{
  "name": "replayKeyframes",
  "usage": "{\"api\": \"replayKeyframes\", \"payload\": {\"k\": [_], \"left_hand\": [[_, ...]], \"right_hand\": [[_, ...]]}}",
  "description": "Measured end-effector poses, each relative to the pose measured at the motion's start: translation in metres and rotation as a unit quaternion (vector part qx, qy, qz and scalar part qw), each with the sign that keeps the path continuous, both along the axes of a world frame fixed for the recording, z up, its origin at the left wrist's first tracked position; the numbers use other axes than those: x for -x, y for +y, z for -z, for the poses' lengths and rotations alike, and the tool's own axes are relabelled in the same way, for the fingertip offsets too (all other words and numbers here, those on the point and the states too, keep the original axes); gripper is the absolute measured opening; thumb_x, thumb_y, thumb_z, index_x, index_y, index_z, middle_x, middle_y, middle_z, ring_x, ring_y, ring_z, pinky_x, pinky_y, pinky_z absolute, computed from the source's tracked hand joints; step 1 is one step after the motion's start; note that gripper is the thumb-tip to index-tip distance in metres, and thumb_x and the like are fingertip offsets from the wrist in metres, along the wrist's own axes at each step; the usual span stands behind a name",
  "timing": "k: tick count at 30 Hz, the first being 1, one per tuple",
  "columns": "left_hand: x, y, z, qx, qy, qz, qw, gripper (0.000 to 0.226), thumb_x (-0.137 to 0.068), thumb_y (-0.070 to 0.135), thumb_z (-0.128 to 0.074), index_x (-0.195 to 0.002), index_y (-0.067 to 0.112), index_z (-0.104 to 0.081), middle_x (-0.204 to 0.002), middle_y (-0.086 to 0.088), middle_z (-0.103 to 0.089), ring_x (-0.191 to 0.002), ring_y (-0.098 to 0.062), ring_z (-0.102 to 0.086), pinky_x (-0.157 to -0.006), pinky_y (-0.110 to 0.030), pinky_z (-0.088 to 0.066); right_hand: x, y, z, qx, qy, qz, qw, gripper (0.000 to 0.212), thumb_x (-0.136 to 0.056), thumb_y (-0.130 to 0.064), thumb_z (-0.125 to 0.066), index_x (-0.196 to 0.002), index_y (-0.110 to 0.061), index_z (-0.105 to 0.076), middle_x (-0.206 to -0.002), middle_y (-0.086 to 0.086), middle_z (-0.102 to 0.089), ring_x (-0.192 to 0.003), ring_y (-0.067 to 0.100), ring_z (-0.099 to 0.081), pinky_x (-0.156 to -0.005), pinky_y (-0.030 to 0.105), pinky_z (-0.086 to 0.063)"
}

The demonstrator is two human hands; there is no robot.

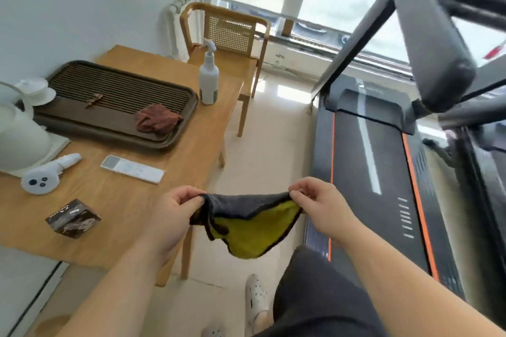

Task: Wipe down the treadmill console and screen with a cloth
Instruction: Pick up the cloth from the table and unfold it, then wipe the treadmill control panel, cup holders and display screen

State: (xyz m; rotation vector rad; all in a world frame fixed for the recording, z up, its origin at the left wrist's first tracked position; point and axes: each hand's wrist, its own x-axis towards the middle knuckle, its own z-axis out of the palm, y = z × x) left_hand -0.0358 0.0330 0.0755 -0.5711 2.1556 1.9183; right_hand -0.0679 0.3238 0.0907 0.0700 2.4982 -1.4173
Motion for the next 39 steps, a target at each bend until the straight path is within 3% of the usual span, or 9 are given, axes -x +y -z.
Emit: {"api": "replayKeyframes", "payload": {"k": [7, 10, 13, 17, 21, 26, 32, 35, 39], "left_hand": [[0.015, 0.074, 0.015, -0.160, -0.033, -0.018, 0.986, 0.017, -0.099, 0.003, -0.051, -0.091, 0.008, -0.065, -0.084, -0.012, -0.068, -0.082, -0.026, -0.063, -0.080, -0.042, -0.056], [0.025, 0.106, 0.031, -0.126, -0.065, 0.096, 0.985, 0.017, -0.090, 0.006, -0.064, -0.076, 0.014, -0.069, -0.079, -0.009, -0.069, -0.088, -0.030, -0.065, -0.093, -0.049, -0.052], [0.037, 0.146, 0.040, -0.121, -0.097, 0.112, 0.981, 0.023, -0.085, 0.005, -0.070, -0.066, 0.019, -0.069, -0.077, -0.005, -0.067, -0.091, -0.027, -0.063, -0.097, -0.044, -0.050], [0.053, 0.252, 0.033, -0.153, -0.107, 0.234, 0.954, 0.014, -0.091, 0.001, -0.062, -0.080, 0.009, -0.065, -0.079, -0.013, -0.065, -0.076, -0.024, -0.062, -0.076, -0.031, -0.056], [0.057, 0.392, 0.018, -0.100, -0.116, 0.289, 0.945, 0.010, -0.091, 0.005, -0.057, -0.082, 0.009, -0.059, -0.070, -0.009, -0.055, -0.064, -0.020, -0.050, -0.063, -0.031, -0.046], [0.064, 0.539, -0.053, 0.035, -0.086, 0.308, 0.947, 0.013, -0.078, 0.008, -0.061, -0.074, 0.019, -0.067, -0.065, -0.003, -0.060, -0.062, -0.015, -0.051, -0.059, -0.030, -0.039], [0.116, 0.654, -0.180, -0.004, 0.034, 0.190, 0.981, 0.016, -0.086, -0.008, -0.064, -0.081, 0.007, -0.066, -0.066, -0.010, -0.068, -0.054, -0.014, -0.061, -0.047, -0.022, -0.047], [0.155, 0.672, -0.232, 0.009, 0.029, 0.264, 0.964, 0.011, -0.088, 0.003, -0.069, -0.087, 0.014, -0.070, -0.068, -0.012, -0.070, -0.060, -0.016, -0.062, -0.055, -0.024, -0.049], [0.210, 0.694, -0.272, 0.011, 0.015, 0.287, 0.958, 0.012, -0.096, 0.010, -0.062, -0.097, 0.008, -0.074, -0.082, -0.013, -0.070, -0.077, -0.023, -0.062, -0.073, -0.036, -0.048]], "right_hand": [[-0.049, 0.076, -0.015, 0.047, -0.060, 0.058, 0.995, 0.024, -0.096, -0.004, -0.067, -0.081, -0.020, -0.075, -0.079, 0.001, -0.071, -0.079, 0.011, -0.064, -0.079, 0.026, -0.051], [-0.049, 0.113, -0.004, 0.188, -0.066, 0.202, 0.959, 0.028, -0.102, 0.002, -0.051, -0.082, -0.011, -0.065, -0.081, 0.008, -0.065, -0.079, 0.020, -0.064, -0.084, 0.038, -0.053], [-0.046, 0.163, 0.016, 0.206, -0.088, 0.287, 0.931, 0.025, -0.104, -0.004, -0.050, -0.085, -0.013, -0.062, -0.081, 0.010, -0.061, -0.076, 0.024, -0.060, -0.077, 0.046, -0.053], [-0.040, 0.256, 0.043, 0.169, -0.062, 0.391, 0.903, 0.018, -0.104, -0.019, -0.060, -0.088, -0.017, -0.069, -0.078, -0.001, -0.069, -0.079, 0.020, -0.061, -0.070, 0.035, -0.049], [-0.021, 0.371, 0.040, 0.109, -0.031, 0.351, 0.930, 0.021, -0.097, -0.025, -0.072, -0.082, -0.010, -0.071, -0.071, 0.002, -0.068, -0.071, 0.017, -0.061, -0.066, 0.032, -0.047], [0.001, 0.517, -0.026, 0.091, -0.033, 0.292, 0.951, 0.026, -0.097, -0.022, -0.069, -0.074, -0.011, -0.067, -0.060, -0.010, -0.058, -0.058, 0.005, -0.050, -0.055, 0.022, -0.038], [0.048, 0.622, -0.134, 0.125, -0.002, 0.273, 0.954, 0.023, -0.098, -0.027, -0.064, -0.084, -0.009, -0.066, -0.072, 0.000, -0.057, -0.071, 0.011, -0.051, -0.066, 0.032, -0.039], [0.077, 0.647, -0.173, 0.098, 0.022, 0.286, 0.953, 0.037, -0.083, -0.048, -0.060, -0.085, -0.011, -0.066, -0.071, 0.007, -0.058, -0.072, 0.015, -0.052, -0.068, 0.037, -0.040], [0.123, 0.684, -0.208, 0.071, 0.013, 0.325, 0.943, 0.029, -0.091, -0.028, -0.069, -0.072, -0.007, -0.065, -0.055, -0.008, -0.050, -0.062, 0.019, -0.046, -0.064, 0.036, -0.036]]}}
